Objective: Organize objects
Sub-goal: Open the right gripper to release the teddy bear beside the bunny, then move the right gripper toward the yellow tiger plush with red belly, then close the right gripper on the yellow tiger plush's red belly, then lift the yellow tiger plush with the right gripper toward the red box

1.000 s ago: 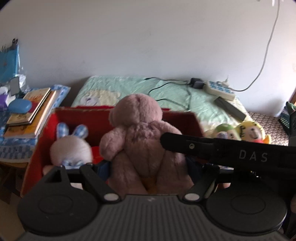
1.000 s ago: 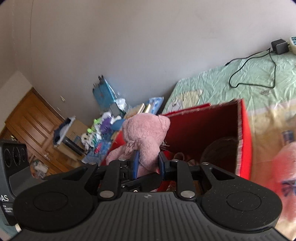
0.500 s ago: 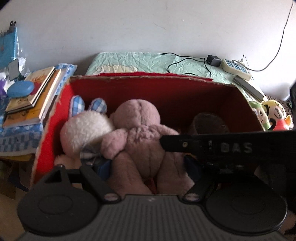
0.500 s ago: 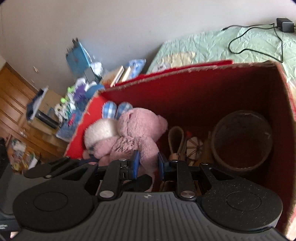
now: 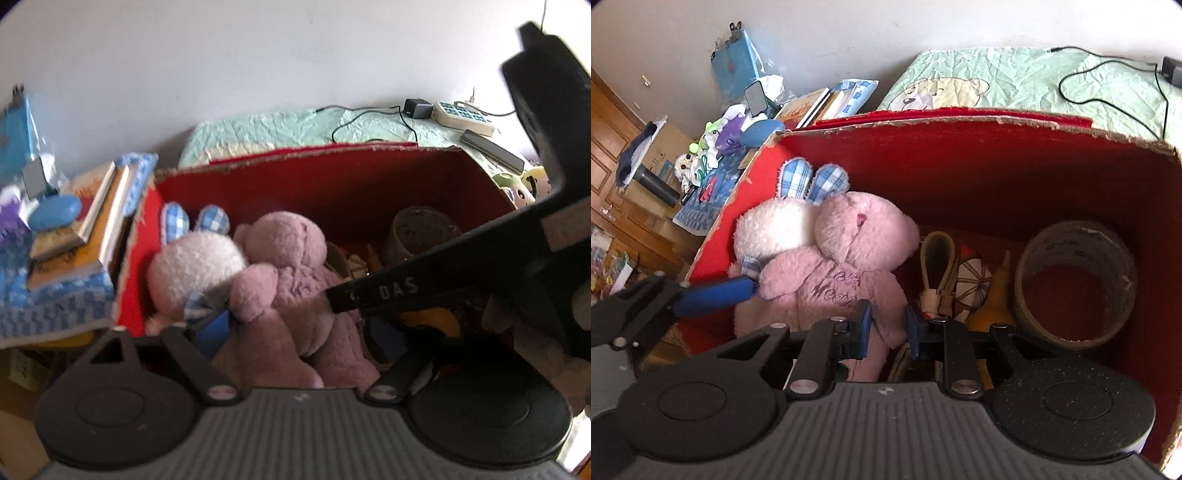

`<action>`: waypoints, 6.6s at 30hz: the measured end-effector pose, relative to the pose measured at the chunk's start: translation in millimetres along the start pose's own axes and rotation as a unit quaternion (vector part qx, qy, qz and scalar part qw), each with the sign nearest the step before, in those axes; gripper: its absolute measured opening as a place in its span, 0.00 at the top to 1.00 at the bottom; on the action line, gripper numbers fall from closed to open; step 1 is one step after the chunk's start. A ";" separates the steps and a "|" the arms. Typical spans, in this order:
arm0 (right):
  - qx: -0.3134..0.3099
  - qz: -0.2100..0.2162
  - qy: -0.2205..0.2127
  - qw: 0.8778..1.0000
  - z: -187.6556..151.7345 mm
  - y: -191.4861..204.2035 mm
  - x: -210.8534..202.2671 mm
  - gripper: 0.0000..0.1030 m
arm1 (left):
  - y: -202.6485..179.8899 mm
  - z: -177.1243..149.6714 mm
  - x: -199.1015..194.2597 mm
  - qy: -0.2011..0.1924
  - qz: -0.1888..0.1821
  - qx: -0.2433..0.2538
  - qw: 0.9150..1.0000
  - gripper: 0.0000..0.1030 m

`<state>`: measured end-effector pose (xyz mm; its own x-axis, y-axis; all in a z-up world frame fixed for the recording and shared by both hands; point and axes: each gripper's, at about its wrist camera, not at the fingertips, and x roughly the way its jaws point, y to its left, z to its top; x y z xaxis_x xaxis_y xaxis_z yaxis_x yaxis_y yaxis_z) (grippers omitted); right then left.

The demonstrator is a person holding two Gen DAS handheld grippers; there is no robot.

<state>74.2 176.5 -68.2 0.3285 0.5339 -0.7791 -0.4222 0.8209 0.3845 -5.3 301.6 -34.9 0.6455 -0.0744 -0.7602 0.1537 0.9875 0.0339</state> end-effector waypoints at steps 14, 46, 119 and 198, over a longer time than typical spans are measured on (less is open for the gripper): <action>0.076 -0.004 -0.075 0.994 -15.2 -15.5 -28.5 0.64 | 15.1 3.4 -17.6 -0.003 0.040 -0.023 0.999 0.16; 0.050 -0.052 -0.164 0.984 -64.4 -37.8 -138.7 0.64 | -82.0 29.7 -39.4 0.008 0.085 0.000 0.996 0.16; 0.326 -0.064 -0.211 0.919 -158.1 -327.7 -253.2 0.48 | -350.5 75.0 41.1 0.055 -0.106 0.084 0.989 0.14; 0.170 0.052 -0.225 0.958 -84.6 -82.9 -167.5 0.60 | -153.5 48.4 -73.5 -0.058 -0.183 0.039 0.981 0.18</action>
<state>-17.3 1.8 -11.5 0.6630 0.5870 -0.4645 -0.1979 0.7359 0.6475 -40.0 148.8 47.2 0.6167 -0.4407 -0.6523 0.4436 0.8791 -0.1745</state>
